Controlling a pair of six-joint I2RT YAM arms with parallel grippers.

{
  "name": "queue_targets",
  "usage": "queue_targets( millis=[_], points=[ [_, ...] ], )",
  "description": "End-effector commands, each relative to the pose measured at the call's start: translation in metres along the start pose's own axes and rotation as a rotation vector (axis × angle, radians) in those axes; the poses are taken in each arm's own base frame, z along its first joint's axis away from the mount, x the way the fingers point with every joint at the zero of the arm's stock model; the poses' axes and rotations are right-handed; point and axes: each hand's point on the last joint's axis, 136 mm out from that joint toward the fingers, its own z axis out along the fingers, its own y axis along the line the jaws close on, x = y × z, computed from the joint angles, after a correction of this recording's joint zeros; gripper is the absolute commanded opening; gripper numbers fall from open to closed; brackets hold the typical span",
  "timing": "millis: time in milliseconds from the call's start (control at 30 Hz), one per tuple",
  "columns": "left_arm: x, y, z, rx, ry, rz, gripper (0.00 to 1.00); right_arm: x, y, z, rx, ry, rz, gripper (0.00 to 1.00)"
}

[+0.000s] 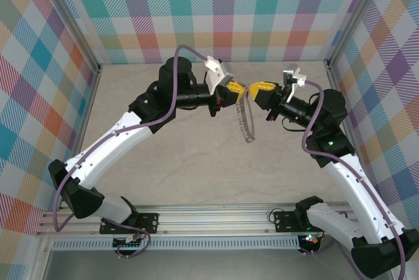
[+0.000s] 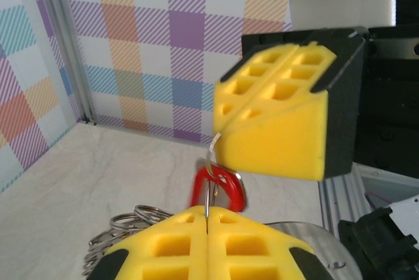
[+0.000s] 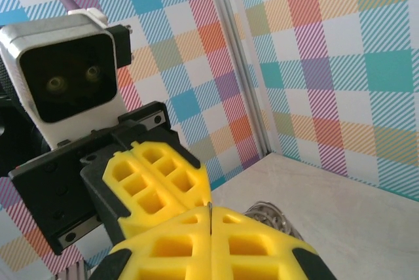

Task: Put the keys on the keyring

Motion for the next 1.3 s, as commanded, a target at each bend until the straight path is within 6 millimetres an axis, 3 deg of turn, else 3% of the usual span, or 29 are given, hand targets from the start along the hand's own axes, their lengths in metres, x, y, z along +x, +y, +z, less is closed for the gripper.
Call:
queue_targets(
  millis=[0, 867, 1267],
  points=[
    [-0.022, -0.012, -0.004, 0.033, -0.049, 0.057, 0.0, -0.016, 0.007, -0.002, -0.004, -0.037, -0.058, 0.0],
    [-0.028, -0.01, -0.003, 0.027, -0.064, 0.058, 0.0, -0.006, 0.023, 0.003, -0.094, 0.013, -0.044, 0.0],
    [-0.035, -0.012, -0.005, 0.031, -0.085, 0.06, 0.0, 0.003, 0.013, 0.003, -0.053, 0.027, -0.042, 0.0]
  ],
)
